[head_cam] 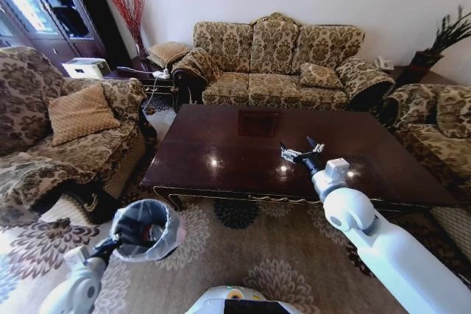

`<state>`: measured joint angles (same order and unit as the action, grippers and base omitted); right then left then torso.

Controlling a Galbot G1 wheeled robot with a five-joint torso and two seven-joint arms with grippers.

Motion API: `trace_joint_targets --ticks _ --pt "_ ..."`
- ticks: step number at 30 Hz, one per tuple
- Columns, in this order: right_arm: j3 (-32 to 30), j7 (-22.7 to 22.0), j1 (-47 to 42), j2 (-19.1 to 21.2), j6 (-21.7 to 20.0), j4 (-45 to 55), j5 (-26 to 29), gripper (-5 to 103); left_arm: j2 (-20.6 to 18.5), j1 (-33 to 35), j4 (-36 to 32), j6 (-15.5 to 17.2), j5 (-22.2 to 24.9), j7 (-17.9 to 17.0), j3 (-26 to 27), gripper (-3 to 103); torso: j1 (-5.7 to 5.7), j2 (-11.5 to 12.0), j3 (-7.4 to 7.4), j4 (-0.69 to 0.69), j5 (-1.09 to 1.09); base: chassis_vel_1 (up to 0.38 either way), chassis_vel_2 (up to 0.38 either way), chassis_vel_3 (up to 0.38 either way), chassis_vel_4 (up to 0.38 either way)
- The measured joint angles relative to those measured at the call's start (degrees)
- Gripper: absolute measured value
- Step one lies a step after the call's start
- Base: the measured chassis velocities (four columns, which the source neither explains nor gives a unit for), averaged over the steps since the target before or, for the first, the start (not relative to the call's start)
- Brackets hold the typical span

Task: Move to the front of the table and place the trash on the table into the trash bin.

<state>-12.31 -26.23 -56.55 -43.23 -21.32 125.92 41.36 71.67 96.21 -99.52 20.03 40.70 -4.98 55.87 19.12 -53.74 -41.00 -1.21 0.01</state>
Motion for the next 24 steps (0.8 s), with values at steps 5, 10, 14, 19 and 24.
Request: trace_joint_targets --ticks 5,10,14,19,24 --pt "0.3 0.7 0.2 0.1 0.3 -0.5 0.0 100 0.6 -4.3 11.3 -2.1 -1.5 -0.1 -0.1 1 0.0 0.0 -0.01 -0.05 0.0 0.0 0.0 0.0 0.0" --pt "0.3 1.1 -1.0 0.8 1.3 -0.8 -0.4 100 1.1 -9.3 22.2 -4.6 -2.7 0.7 -0.9 1 0.0 0.0 0.0 0.0 -0.01 0.0 0.0 0.0 0.0" --pt "-0.2 1.1 -1.5 1.6 1.5 -0.9 -0.3 100 1.7 -13.4 30.3 -6.4 -4.2 1.2 -1.7 1 0.0 0.0 0.0 -0.01 0.0 0.0 0.0 0.0 0.0" --pt "0.2 1.3 -1.0 2.2 1.6 -1.8 -0.1 100 3.1 -17.1 35.4 -6.0 -3.8 0.1 -1.4 1 0.0 0.0 -0.01 0.0 0.0 0.0 0.0 0.0 0.0" --pt "1.5 1.5 -0.4 1.8 1.7 -2.5 -0.2 100 3.8 -20.2 40.2 -7.2 -2.8 -0.1 -1.1 1 0.01 0.0 -0.01 -0.02 0.02 0.0 0.0 0.0 0.0"
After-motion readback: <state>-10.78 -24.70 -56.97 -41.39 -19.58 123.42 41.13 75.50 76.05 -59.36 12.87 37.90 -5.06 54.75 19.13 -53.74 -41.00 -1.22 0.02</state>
